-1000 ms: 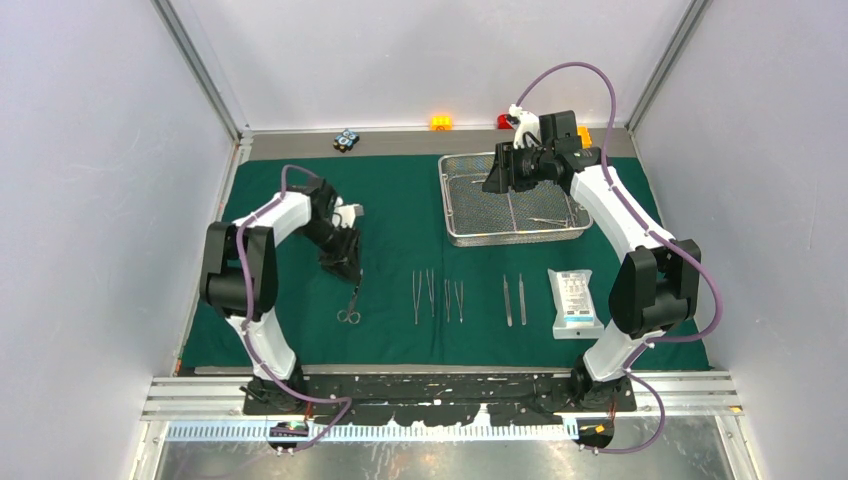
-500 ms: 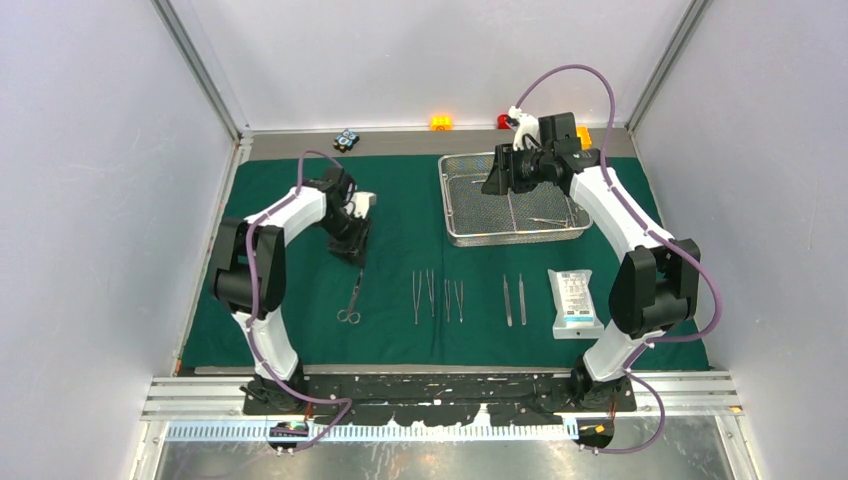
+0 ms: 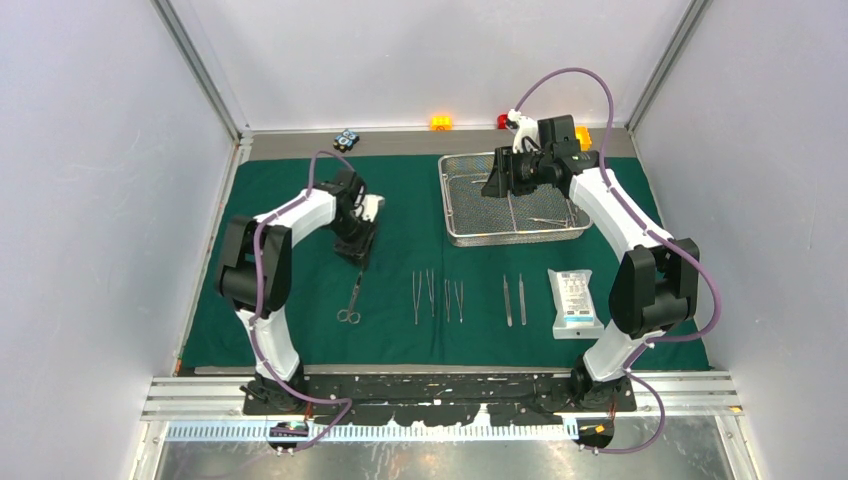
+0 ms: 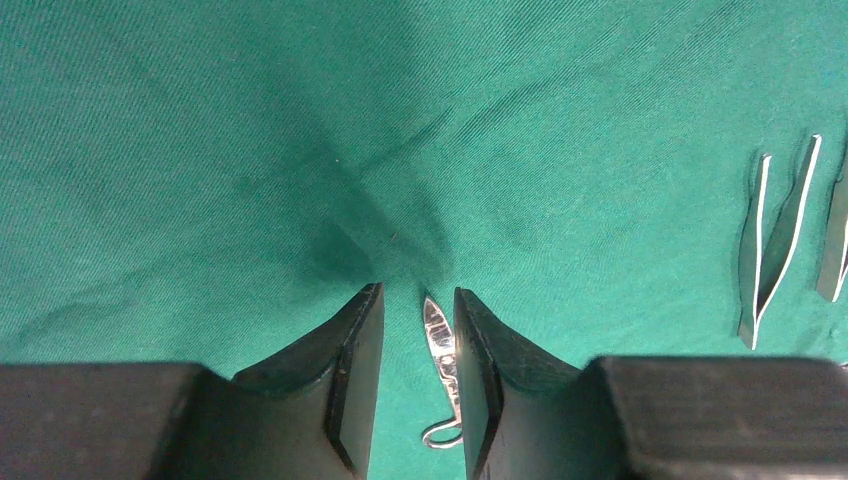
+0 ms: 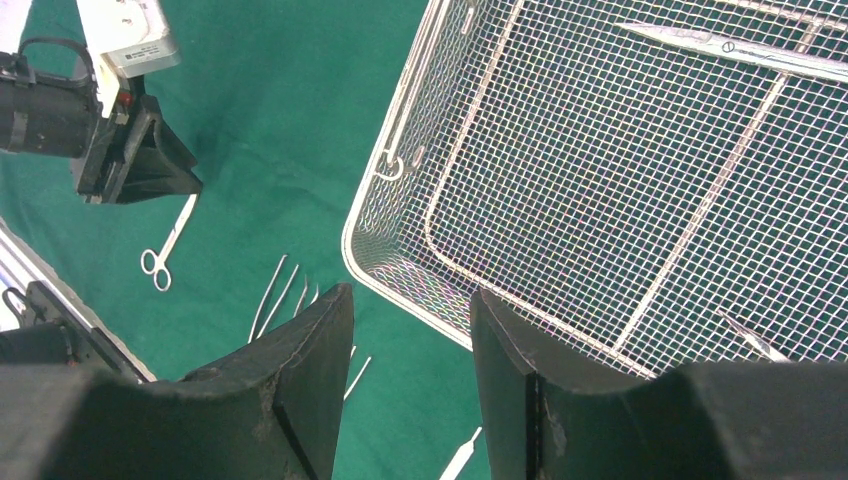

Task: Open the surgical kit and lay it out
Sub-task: Place the medical item in the surgical kit.

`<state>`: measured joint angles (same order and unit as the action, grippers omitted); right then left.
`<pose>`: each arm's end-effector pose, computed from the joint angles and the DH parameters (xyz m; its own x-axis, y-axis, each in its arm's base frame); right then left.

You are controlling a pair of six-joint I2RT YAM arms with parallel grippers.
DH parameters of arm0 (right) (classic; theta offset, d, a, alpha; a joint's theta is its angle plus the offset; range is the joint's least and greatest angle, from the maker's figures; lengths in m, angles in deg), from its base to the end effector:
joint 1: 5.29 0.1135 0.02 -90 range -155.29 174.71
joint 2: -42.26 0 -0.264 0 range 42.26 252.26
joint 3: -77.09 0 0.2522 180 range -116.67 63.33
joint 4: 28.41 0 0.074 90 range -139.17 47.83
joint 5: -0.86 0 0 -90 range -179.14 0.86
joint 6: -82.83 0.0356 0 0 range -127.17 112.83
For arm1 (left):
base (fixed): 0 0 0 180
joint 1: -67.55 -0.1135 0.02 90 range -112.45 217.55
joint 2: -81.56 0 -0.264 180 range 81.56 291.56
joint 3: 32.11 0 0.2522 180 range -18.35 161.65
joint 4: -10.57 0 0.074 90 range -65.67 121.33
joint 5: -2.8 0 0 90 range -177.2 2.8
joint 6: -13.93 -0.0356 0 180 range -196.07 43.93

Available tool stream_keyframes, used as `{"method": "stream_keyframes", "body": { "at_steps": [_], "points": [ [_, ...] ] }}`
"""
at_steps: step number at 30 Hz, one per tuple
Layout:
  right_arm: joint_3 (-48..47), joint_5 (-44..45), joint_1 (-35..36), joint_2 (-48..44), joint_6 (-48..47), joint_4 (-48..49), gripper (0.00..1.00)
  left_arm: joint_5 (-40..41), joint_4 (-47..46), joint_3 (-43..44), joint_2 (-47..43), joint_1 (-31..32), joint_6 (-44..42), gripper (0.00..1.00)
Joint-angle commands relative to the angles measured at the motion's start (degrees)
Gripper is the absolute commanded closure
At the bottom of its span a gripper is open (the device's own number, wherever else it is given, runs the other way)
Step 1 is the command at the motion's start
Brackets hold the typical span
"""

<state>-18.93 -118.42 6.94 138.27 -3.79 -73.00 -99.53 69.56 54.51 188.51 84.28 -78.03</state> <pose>0.3625 0.0964 0.3024 -0.7157 -0.1025 -0.6908 -0.4839 0.7861 0.3847 0.3365 -0.1091 0.1715 -0.9296 0.3143 -0.1924 0.3511 0.9140 -0.2034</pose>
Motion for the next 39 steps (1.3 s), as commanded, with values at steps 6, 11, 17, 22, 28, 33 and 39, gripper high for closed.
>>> {"method": "stream_keyframes", "body": {
  "at_steps": [6,11,17,22,28,33,39],
  "points": [
    [0.4,-0.7,-0.2,-3.2,0.4,2.8,0.48,3.7,-1.5,-0.8,-0.4,1.2,-0.6,0.67],
    [0.6,-0.6,-0.2,-3.5,0.3,3.0,0.48,4.3,-1.7,-1.4,-0.3,1.6,-0.9,0.67],
    [0.9,-0.7,-0.2,-3.7,0.4,3.0,0.48,4.9,-1.9,-1.5,-0.1,1.6,-1.0,0.67],
    [1.2,-0.6,-0.2,-3.8,0.4,3.2,0.48,5.3,-1.7,-1.2,0.1,1.6,-1.1,0.68],
    [1.3,-0.7,-0.2,-3.8,0.5,3.4,0.48,6.0,-1.6,-1.0,0.0,1.6,-1.2,0.68],
    [1.3,-0.7,-0.2,-3.8,0.5,3.3,0.48,6.6,-1.4,-1.2,-0.4,1.6,-1.5,0.69],
    [1.3,-0.8,-0.2,-3.8,0.6,3.3,0.47,6.8,-1.2,-1.4,-0.9,1.6,-1.8,0.69]
  ]
}}
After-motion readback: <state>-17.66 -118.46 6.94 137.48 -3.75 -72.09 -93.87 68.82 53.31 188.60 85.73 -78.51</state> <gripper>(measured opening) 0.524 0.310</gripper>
